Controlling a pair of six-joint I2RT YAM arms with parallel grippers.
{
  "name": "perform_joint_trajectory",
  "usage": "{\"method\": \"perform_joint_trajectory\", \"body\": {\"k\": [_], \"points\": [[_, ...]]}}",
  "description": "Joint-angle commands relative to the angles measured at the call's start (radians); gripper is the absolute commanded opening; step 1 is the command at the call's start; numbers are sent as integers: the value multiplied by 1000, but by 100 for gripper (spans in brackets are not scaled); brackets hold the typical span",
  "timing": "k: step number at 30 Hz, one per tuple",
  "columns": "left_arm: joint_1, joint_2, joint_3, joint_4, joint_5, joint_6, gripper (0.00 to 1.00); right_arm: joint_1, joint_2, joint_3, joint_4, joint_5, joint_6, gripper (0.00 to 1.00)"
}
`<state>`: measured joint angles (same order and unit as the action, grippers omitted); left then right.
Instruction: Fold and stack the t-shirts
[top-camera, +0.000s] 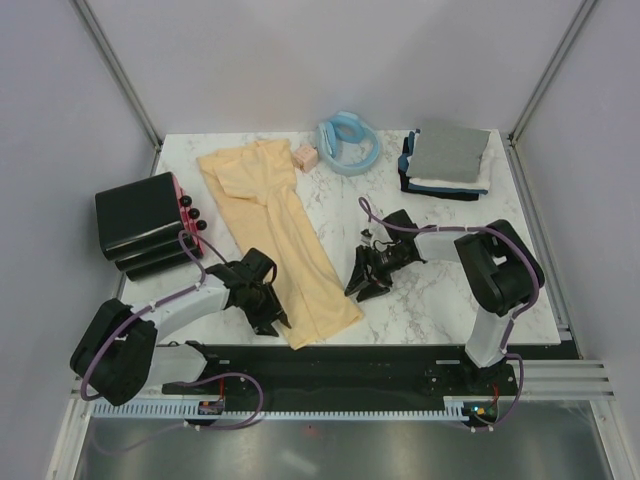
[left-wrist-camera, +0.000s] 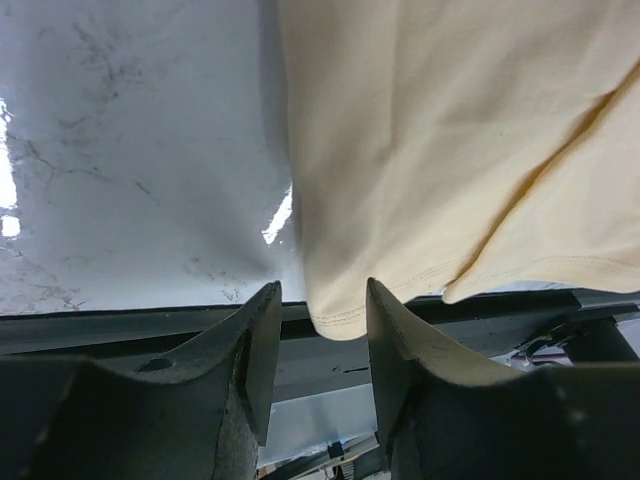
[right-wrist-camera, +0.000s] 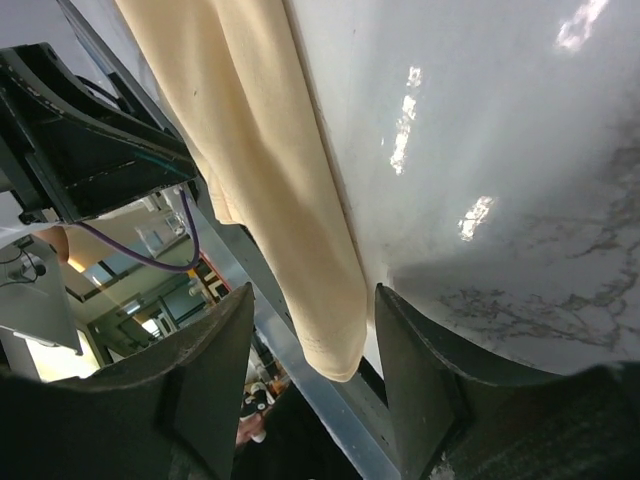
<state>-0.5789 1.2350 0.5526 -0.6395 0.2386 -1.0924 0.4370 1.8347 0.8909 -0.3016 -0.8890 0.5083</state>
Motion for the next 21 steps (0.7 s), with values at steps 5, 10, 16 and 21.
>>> {"method": "perform_joint_trajectory", "body": {"k": [5, 10, 16, 21], "points": [[-22, 52, -14, 8, 14, -69, 47, 34, 5, -7, 36, -42, -4, 60], [-38, 76, -22, 9, -2, -70, 47, 60, 23, -1, 39, -44, -2, 62], [-44, 92, -20, 43, -15, -69, 47, 69, 47, 5, 38, -34, -2, 62], [-52, 103, -39, 78, -24, -80, 46, 78, 64, 2, 38, -22, -7, 61]]}}
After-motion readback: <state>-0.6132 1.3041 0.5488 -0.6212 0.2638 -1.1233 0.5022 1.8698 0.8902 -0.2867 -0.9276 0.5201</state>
